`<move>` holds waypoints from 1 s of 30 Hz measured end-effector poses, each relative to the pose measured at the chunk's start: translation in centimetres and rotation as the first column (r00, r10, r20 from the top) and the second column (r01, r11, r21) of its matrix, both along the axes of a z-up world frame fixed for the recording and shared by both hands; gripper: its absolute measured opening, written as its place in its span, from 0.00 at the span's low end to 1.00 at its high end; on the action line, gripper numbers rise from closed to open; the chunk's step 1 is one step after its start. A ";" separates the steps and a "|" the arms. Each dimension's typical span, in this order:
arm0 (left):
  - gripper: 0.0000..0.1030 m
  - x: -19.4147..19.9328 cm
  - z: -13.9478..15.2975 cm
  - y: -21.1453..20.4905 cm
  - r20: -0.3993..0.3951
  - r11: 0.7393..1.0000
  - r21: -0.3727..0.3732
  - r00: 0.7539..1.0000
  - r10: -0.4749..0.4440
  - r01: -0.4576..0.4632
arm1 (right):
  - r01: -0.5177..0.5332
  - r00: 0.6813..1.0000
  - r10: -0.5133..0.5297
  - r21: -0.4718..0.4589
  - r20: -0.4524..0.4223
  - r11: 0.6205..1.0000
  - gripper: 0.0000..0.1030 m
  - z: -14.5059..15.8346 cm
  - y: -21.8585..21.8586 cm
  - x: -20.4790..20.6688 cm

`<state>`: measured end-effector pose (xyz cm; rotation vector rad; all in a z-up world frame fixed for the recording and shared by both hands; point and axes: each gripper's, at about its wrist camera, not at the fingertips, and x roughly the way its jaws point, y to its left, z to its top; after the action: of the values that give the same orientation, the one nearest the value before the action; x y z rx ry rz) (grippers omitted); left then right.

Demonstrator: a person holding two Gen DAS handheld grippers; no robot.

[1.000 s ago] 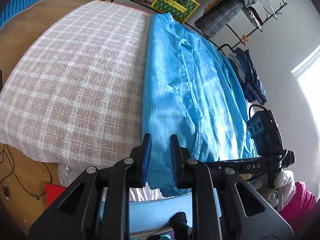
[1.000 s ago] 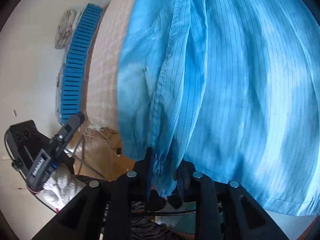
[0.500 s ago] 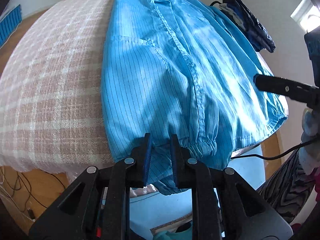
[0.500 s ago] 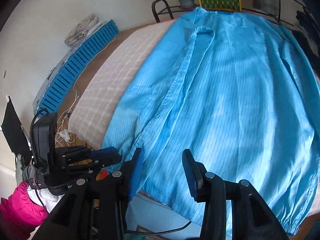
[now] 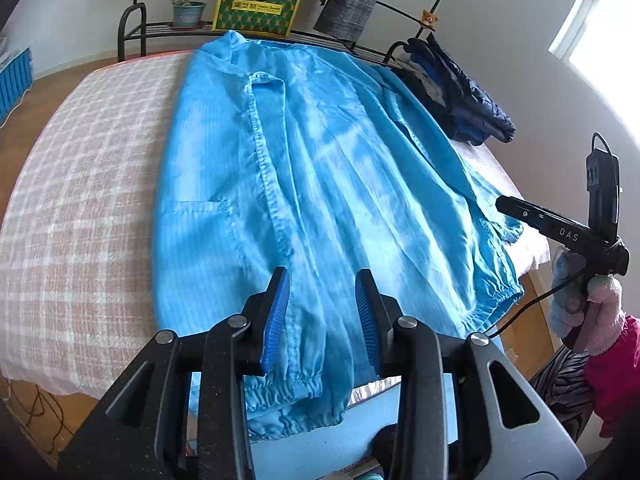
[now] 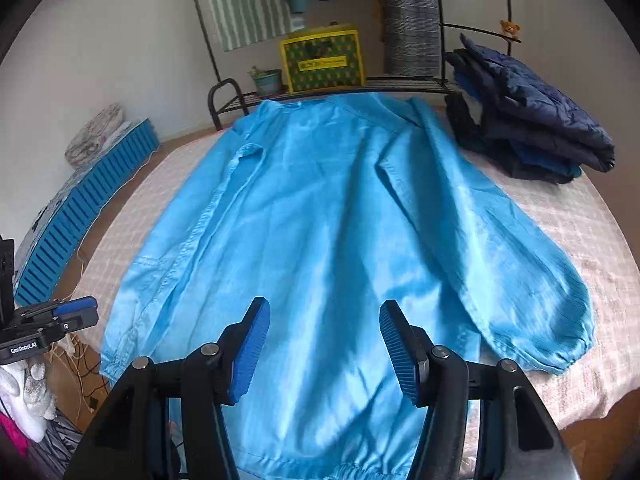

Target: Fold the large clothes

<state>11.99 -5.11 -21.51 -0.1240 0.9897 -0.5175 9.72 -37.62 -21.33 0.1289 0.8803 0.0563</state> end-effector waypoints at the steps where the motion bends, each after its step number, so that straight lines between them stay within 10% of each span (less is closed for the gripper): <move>1: 0.35 0.3 0.2 -0.6 -0.006 1.000 -0.004 1.000 -0.009 0.009 | 0.025 1.000 -0.025 -0.012 0.001 1.000 0.58 0.1 -1.1 -0.1; 9: 0.36 2.7 1.0 -4.7 -0.046 0.998 -0.029 0.997 -0.056 0.054 | 0.244 0.970 -0.244 0.032 -0.008 0.969 0.60 -0.1 -10.8 -1.4; 17: 0.42 3.9 -0.1 -4.7 -0.075 0.999 -0.042 0.997 -0.022 0.019 | 0.502 0.861 -0.492 0.054 -0.127 0.863 0.59 -3.5 -21.5 -0.5; 23: 0.42 4.1 -1.4 -4.4 -0.103 1.000 -0.027 0.995 -0.013 0.011 | 0.534 0.827 -0.506 0.057 -0.245 0.844 0.59 -6.7 -24.0 1.6; 30: 0.42 4.1 -1.4 -4.0 -0.098 1.000 -0.024 0.995 -0.013 0.010 | 0.509 0.844 -0.489 0.041 -0.218 0.860 0.01 -5.8 -22.9 2.4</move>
<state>16.08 -9.12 -22.95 -0.1658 1.0806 -0.5375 12.10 -60.52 -27.12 0.4618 1.0229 -0.4122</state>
